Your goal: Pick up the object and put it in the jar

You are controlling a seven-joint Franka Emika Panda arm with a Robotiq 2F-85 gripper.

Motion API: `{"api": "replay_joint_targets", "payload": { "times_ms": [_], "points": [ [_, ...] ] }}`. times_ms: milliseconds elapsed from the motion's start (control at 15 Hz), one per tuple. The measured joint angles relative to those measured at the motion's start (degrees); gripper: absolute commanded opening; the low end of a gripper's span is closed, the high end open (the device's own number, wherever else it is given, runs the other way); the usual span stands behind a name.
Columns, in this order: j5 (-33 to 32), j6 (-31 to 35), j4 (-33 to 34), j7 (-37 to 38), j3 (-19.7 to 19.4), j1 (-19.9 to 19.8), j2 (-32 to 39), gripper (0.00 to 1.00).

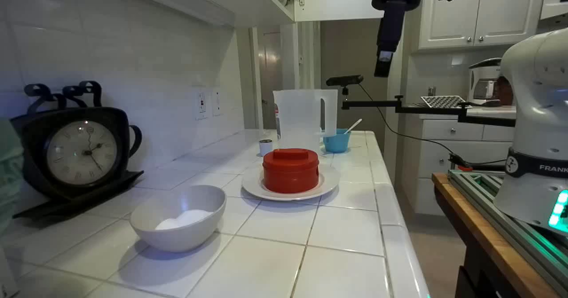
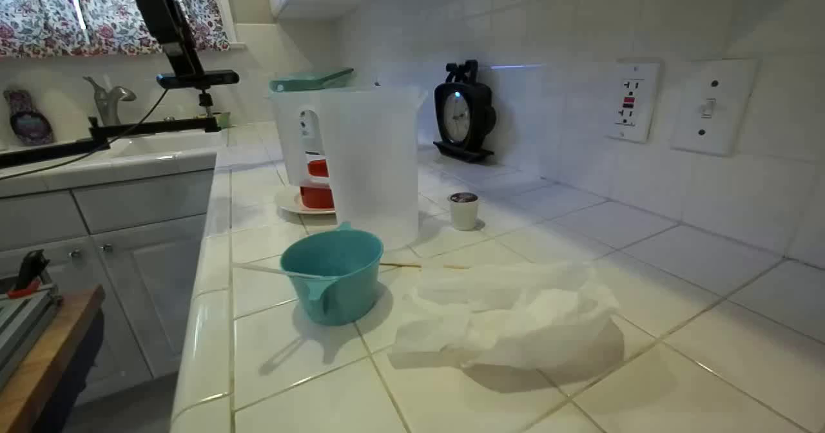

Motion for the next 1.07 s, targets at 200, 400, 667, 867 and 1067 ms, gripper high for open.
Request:
{"api": "replay_joint_targets", "payload": {
  "times_ms": [200,400,667,867,1067],
  "points": [
    [0.0,0.0,0.0,0.0,0.0,0.0,0.0,1.0],
    [0.0,0.0,0.0,0.0,0.0,0.0,0.0,1.0],
    [-0.5,0.7,0.4,0.0,-0.5,-1.3,0.6,1.0],
    [-0.6,1.6,2.8,0.0,-3.2,-4.5,3.2,1.0],
    [-1.0,3.1,6.8,0.0,-5.7,-7.5,7.3,1.0]
  ]
}}
